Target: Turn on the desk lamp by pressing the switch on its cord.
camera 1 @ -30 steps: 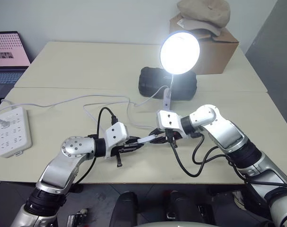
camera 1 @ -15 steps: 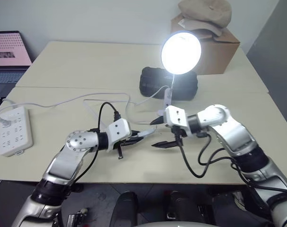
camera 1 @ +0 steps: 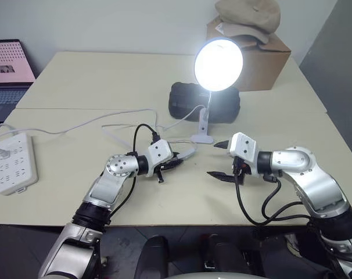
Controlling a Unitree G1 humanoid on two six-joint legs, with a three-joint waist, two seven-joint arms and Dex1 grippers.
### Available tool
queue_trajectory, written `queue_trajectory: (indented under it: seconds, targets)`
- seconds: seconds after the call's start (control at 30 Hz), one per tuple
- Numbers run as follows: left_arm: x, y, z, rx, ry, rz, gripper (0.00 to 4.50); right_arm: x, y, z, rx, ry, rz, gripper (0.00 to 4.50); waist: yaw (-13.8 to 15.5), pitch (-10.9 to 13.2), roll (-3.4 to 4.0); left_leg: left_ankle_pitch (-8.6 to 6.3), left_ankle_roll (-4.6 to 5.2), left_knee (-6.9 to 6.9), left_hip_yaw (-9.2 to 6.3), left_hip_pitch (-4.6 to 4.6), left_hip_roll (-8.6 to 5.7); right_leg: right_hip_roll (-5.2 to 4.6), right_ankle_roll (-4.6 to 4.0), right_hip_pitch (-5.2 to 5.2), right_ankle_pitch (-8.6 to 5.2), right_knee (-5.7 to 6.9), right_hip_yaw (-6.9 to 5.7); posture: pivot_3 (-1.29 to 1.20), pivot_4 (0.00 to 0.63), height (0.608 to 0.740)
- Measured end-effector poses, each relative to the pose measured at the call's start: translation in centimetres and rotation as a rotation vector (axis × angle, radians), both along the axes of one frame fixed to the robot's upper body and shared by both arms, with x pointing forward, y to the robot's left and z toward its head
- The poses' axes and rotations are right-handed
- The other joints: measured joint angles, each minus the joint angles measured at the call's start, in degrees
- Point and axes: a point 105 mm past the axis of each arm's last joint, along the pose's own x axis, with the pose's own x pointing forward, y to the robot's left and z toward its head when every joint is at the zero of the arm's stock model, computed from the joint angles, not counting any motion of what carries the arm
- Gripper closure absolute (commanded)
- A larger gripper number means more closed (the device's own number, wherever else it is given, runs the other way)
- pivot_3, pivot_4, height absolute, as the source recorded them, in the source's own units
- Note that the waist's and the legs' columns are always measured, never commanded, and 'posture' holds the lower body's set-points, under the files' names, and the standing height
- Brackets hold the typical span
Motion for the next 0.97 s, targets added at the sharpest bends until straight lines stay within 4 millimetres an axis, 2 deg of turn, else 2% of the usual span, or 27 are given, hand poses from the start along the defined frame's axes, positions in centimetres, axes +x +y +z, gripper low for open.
queue_trajectory:
  seconds: [0.27,0.37,0.5,0.6,0.7,0.87,0.97]
  targets:
    - [-0.6,0.1,0.7,-0.042,0.013,-0.033,1.18,0.1,0.1,0.2,0.007,-0.015,-0.019,0.00,0.0,0.0,0.00,0.00,0.00,0.00,-0.01,0.00,0.00,0.00,0.00,0.00,0.00,-0.01,-0.01,0.00,0.150,0.740]
    - [-2.5,1.7,1.0,-0.044,0.032,-0.022,0.55,-0.2,0.1,0.2,0.017,-0.011,-0.003,0.00,-0.6,0.0,-0.01,0.00,-0.01,-0.06,0.00,0.02,0.03,0.02,-0.02,-0.02,-0.02,-0.03,0.06,0.00,0.150,0.740]
    - [-5.3,4.7,1.3,-0.001,0.048,0.049,0.55,-0.7,0.3,0.4,0.037,-0.016,0.046,0.00,-0.7,0.0,0.01,0.00,-0.01,-0.09,-0.05,0.03,0.06,0.01,-0.05,0.01,-0.04,-0.02,-0.04,0.00,0.150,0.740]
    - [-7.9,6.2,1.1,0.005,0.081,0.109,0.55,-1.0,-0.2,0.3,0.051,-0.009,0.051,0.00,-0.9,0.0,0.00,-0.01,-0.01,-0.08,-0.01,0.05,0.03,-0.06,-0.03,0.02,-0.04,-0.06,0.00,0.00,0.150,0.740]
    - [-9.2,7.3,1.8,-0.021,0.092,0.191,0.55,-1.1,-0.5,0.7,0.069,-0.005,0.054,0.00,-0.5,0.0,0.00,-0.01,-0.01,-0.05,-0.08,0.12,0.03,-0.06,-0.04,0.05,-0.03,-0.03,-0.05,0.00,0.150,0.740]
    - [-9.8,9.4,2.9,-0.068,0.096,0.327,0.55,-1.5,-1.6,1.0,0.077,0.013,0.061,0.00,0.2,0.0,0.00,-0.01,-0.01,-0.05,-0.11,0.13,0.03,-0.06,-0.28,0.04,-0.16,-0.03,-0.06,0.00,0.150,0.740]
    - [-9.8,9.6,3.7,-0.096,0.097,0.335,0.55,-1.7,-1.7,1.1,0.079,0.017,0.074,0.00,0.2,0.0,0.00,-0.01,-0.02,-0.05,-0.08,0.11,0.02,-0.06,-0.19,0.05,-0.11,-0.05,-0.04,0.00,0.150,0.740]
